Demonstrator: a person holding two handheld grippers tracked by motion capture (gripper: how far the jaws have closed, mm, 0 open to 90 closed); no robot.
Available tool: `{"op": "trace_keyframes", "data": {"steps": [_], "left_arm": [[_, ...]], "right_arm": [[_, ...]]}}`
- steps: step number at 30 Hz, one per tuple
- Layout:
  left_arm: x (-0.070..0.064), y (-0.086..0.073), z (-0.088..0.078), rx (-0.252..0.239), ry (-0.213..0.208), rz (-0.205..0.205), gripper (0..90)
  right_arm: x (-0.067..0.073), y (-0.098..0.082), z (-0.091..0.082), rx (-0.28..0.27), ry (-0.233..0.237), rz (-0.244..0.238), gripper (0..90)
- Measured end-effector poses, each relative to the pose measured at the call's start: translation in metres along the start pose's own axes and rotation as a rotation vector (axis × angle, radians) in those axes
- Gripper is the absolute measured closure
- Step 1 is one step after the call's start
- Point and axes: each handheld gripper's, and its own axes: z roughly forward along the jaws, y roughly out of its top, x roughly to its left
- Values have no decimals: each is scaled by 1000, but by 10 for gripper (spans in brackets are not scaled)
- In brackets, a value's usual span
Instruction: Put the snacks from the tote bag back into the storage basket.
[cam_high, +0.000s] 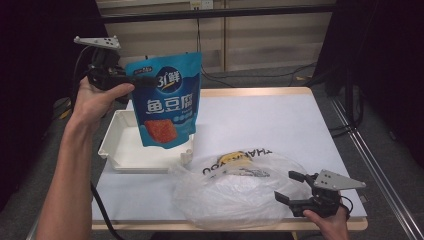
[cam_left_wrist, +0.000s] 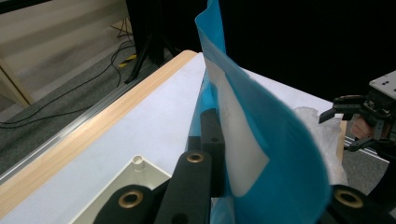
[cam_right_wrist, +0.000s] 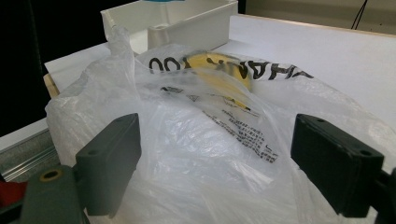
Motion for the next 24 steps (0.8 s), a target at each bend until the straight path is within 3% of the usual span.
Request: {"op": "trace_keyframes", "data": {"steps": [6,15,17,24], "left_arm": [[12,-7,3,-36,16,-6,900],[33,-14,14,-8,31,-24,900],[38,-18,19,8,60,-30,900],[58,-35,31,-11,73,-71,900]], "right_arm": [[-1,0,-1,-1,-3,6,165],[0,-1,2,11,5,-2,165],[1,-1,2,10,9,-5,165],[1,-2,2,11,6,-3,165]]}}
